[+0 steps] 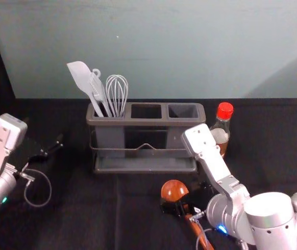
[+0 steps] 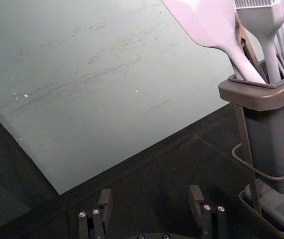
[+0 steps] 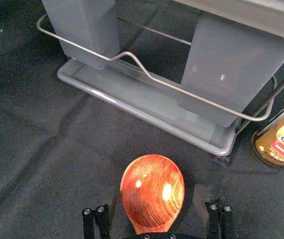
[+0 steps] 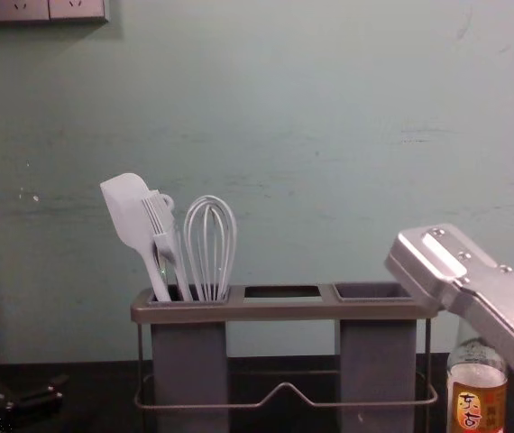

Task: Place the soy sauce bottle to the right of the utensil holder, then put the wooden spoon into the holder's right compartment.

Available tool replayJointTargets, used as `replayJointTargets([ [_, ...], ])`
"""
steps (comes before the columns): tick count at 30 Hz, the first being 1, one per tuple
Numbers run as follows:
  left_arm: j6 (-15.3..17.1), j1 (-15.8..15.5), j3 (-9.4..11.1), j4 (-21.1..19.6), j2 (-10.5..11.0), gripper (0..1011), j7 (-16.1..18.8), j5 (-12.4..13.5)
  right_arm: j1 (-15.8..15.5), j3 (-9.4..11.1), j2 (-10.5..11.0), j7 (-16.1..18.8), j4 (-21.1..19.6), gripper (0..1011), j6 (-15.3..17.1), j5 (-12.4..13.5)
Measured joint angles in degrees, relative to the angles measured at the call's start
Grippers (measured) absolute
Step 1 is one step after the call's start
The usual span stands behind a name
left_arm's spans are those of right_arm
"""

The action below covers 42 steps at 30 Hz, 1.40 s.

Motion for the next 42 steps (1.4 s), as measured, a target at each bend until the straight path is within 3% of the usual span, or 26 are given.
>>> replayJointTargets([
  [10,0.0,0.0,0.0,0.0,0.0,1011,0.0,0.0,0.5,0.36,-2.44,-0.21,2.6,1002,-0.42,-1.09],
  [42,0.0,0.0,0.0,0.0,0.0,1011,0.0,0.0,0.95,1.82,-4.68,2.95,4.72,1002,-0.78,-4.45],
])
